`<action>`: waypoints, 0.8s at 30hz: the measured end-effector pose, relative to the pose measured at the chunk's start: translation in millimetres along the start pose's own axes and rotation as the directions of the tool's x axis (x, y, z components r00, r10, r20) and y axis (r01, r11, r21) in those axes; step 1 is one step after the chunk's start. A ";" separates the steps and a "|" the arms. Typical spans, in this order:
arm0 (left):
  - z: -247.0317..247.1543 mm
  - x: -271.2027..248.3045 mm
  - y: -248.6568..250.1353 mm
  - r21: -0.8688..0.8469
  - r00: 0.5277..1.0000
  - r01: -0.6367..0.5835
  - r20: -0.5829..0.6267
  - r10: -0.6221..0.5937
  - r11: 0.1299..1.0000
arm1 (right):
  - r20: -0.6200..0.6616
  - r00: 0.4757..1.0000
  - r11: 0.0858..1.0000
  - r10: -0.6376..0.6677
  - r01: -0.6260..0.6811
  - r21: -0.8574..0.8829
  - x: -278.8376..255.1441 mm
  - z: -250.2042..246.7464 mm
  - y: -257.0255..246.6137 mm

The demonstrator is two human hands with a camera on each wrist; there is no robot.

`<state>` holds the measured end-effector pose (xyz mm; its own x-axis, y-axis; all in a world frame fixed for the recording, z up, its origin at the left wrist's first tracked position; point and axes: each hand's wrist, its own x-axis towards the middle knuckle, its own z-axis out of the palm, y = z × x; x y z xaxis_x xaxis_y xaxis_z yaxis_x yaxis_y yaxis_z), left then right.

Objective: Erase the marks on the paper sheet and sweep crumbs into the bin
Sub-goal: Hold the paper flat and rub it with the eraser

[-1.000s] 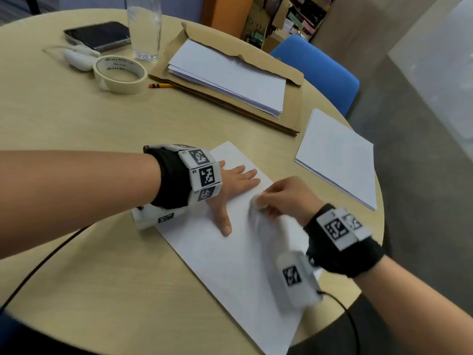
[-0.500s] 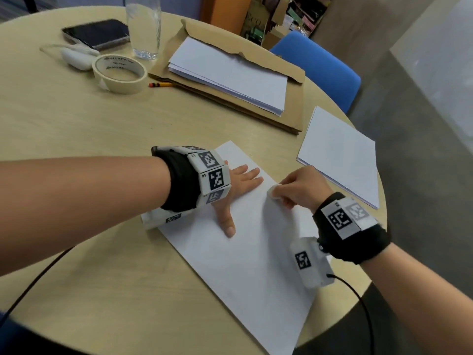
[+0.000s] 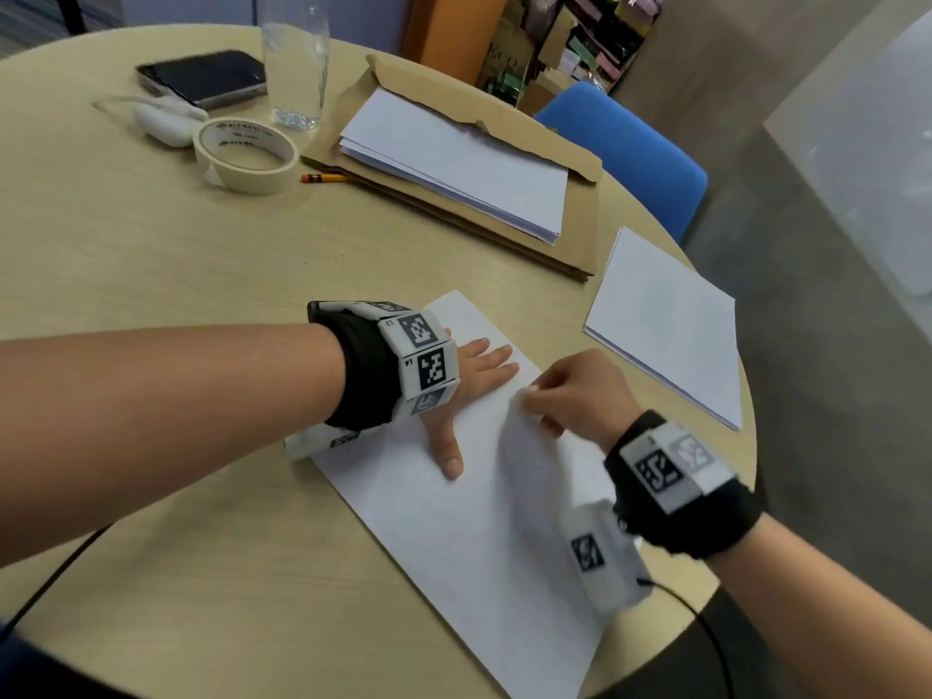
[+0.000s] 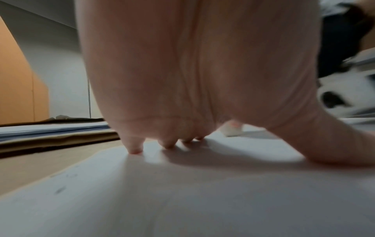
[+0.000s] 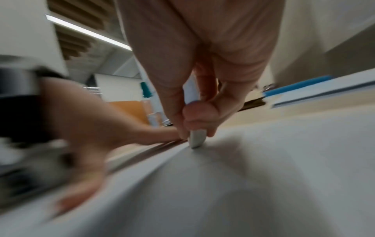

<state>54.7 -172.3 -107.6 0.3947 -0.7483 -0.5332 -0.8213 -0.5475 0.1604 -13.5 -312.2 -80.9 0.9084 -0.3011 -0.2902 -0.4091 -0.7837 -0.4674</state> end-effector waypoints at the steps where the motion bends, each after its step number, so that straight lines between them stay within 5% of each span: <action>1: 0.1 0.0 -0.4 0.002 1.000 0.002 -0.003 -0.002 1.000 | 0.085 0.996 0.999 -0.032 0.032 0.002 -9.3 7.7 -4.3; 4: 0.4 -0.6 -0.5 0.006 1.000 0.001 0.002 -0.001 1.000 | 0.232 0.972 0.996 -0.018 -0.003 0.089 -15.0 11.0 -6.8; 8: -1.4 -3.3 0.6 0.006 1.000 -0.014 0.013 0.014 1.000 | 0.055 0.989 0.976 0.135 -0.142 0.168 17.8 -16.0 5.9; 12: -2.1 -4.0 -0.3 0.006 1.000 -0.023 0.016 0.023 1.000 | -0.037 0.996 0.993 0.087 -0.084 0.081 19.6 -13.6 5.2; 17: -2.9 -3.5 -0.1 0.003 1.000 -0.014 0.026 0.014 1.000 | 0.208 0.978 0.992 0.031 -0.055 0.110 -11.5 5.8 0.6; 24: -3.5 -4.5 1.6 0.005 1.000 -0.017 0.023 0.017 1.000 | -0.090 0.980 0.968 0.177 -0.157 0.196 33.7 -17.1 15.3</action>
<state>52.9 -171.1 -102.0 0.3710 -0.7485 -0.5497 -0.8299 -0.5328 0.1654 12.3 -343.7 -83.5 0.8255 -0.4828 -0.2923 -0.5557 -0.6047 -0.5706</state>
